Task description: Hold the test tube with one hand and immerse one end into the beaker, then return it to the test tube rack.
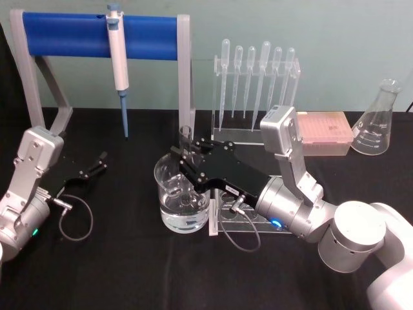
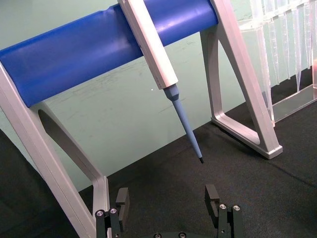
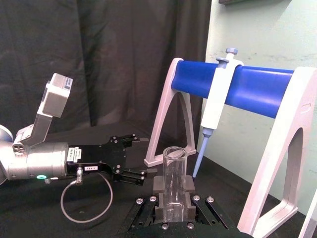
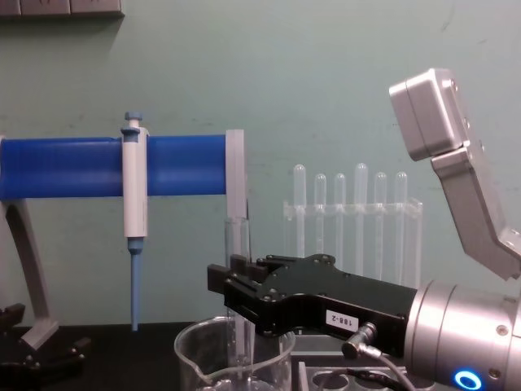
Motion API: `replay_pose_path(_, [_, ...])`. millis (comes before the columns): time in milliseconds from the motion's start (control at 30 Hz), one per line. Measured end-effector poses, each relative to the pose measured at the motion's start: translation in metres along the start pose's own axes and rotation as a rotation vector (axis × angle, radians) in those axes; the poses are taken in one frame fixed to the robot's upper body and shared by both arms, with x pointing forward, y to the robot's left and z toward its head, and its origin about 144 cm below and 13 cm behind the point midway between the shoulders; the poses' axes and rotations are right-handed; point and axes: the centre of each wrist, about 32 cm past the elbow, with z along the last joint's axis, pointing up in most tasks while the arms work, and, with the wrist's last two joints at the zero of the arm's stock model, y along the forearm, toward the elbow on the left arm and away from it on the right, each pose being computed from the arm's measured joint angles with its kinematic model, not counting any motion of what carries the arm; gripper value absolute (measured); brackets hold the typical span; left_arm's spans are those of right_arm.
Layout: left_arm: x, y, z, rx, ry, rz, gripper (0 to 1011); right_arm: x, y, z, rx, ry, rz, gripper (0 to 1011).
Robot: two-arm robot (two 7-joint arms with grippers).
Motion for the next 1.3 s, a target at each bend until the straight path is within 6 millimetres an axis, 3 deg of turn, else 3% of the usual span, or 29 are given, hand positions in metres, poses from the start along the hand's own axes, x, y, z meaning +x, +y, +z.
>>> replay_pose_path(1300, [0.0,0.0,0.0,0.0,0.0,0.0,1000,0.0,0.0,0.0,0.0,0.0,0.0,236])
